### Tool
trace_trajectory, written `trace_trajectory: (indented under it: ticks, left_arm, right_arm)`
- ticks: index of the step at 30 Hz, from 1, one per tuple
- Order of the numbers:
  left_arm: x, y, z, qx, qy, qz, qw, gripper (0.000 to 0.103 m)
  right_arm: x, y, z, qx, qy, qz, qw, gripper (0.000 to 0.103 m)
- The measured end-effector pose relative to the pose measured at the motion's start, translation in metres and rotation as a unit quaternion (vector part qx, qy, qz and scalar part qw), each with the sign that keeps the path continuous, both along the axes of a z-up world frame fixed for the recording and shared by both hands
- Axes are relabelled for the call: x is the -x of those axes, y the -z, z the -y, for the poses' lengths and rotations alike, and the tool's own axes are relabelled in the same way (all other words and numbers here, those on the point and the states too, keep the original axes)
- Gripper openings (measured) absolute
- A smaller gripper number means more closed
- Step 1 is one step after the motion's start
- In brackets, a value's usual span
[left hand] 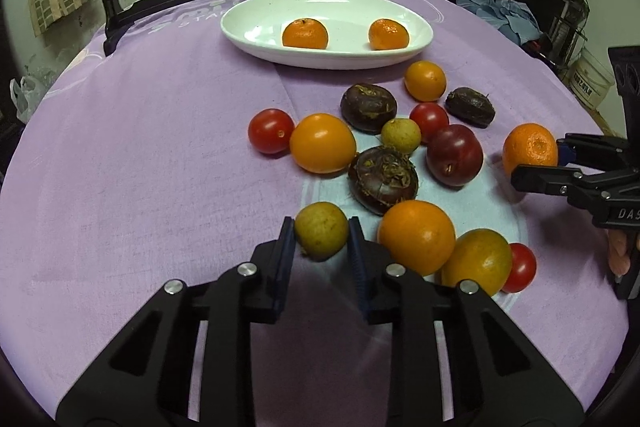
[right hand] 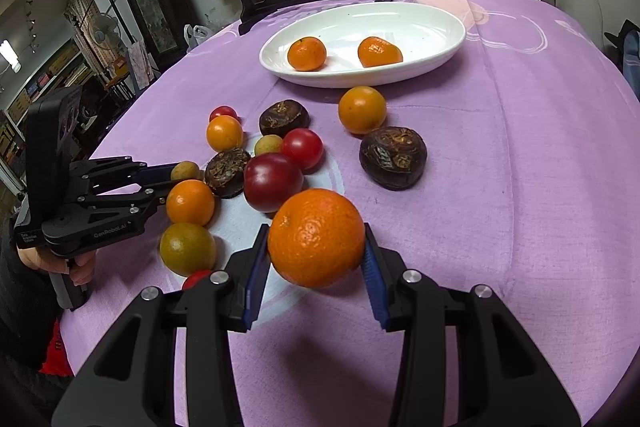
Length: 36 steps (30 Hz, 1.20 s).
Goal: Organize fruits
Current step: 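Carry the orange and yellow-green fruit into the white plate, open both grippers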
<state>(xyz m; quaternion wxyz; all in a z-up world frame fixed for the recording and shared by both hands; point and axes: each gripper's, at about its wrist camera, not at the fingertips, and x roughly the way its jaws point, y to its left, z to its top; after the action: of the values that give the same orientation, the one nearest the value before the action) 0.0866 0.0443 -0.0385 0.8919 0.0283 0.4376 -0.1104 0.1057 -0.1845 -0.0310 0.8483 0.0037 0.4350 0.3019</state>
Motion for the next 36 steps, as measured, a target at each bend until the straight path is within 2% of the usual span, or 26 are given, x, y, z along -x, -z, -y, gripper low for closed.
trace_trajectory:
  ticks: [4, 7, 10, 14, 18, 24, 27, 28, 29, 30, 31, 32, 36]
  left_arm:
    - [0.004, -0.021, -0.001, 0.001, -0.007, 0.007, 1.0000, 0.027]
    - [-0.001, -0.043, -0.002, 0.012, -0.018, 0.012, 0.9997, 0.027]
    - [-0.017, -0.065, 0.004, 0.026, -0.023, 0.029, 0.9990, 0.027]
    - [-0.063, -0.083, 0.013, 0.058, -0.032, 0.040, 0.9970, 0.027]
    - [-0.118, -0.080, 0.015, 0.069, -0.063, 0.039, 0.9949, 0.027]
    - [-0.194, -0.059, 0.005, 0.065, -0.114, 0.016, 0.9912, 0.027]
    - [-0.216, -0.047, 0.000, 0.055, -0.132, 0.004, 0.9898, 0.027]
    - [-0.220, -0.043, -0.002, 0.056, -0.134, 0.000, 0.9895, 0.029]
    - [-0.225, -0.039, -0.004, 0.058, -0.140, -0.004, 0.9885, 0.036]
    - [-0.226, -0.038, -0.006, 0.057, -0.150, -0.003, 0.9871, 0.059]
    - [-0.225, -0.038, -0.008, 0.054, -0.162, 0.004, 0.9853, 0.070]
    - [-0.223, -0.040, -0.009, 0.052, -0.170, 0.014, 0.9840, 0.070]
    - [-0.213, -0.047, -0.011, 0.065, -0.159, 0.015, 0.9850, 0.072]
  right_arm:
    - [-0.001, -0.006, 0.004, -0.004, 0.019, 0.004, 1.000, 0.043]
    - [-0.002, -0.020, -0.001, -0.008, 0.011, 0.012, 1.000, 0.043]
    - [-0.011, -0.042, -0.012, 0.021, 0.002, 0.048, 0.999, 0.043]
    - [-0.047, -0.068, -0.025, 0.027, 0.002, 0.083, 0.996, 0.043]
    - [-0.094, -0.072, -0.037, 0.030, 0.028, 0.111, 0.993, 0.043]
    - [-0.168, -0.046, -0.042, 0.029, 0.064, 0.057, 0.996, 0.043]
    - [-0.196, -0.027, -0.045, 0.045, 0.079, 0.022, 0.996, 0.044]
    - [-0.201, -0.023, -0.045, 0.049, 0.081, 0.012, 0.995, 0.044]
    - [-0.206, -0.020, -0.045, 0.048, 0.089, 0.005, 0.995, 0.045]
    - [-0.209, -0.018, -0.043, 0.046, 0.096, 0.004, 0.994, 0.047]
    - [-0.210, -0.018, -0.041, 0.041, 0.099, 0.005, 0.994, 0.047]
    - [-0.209, -0.019, -0.039, 0.034, 0.102, 0.007, 0.994, 0.052]
    - [-0.195, -0.027, -0.028, 0.011, 0.105, 0.016, 0.994, 0.052]
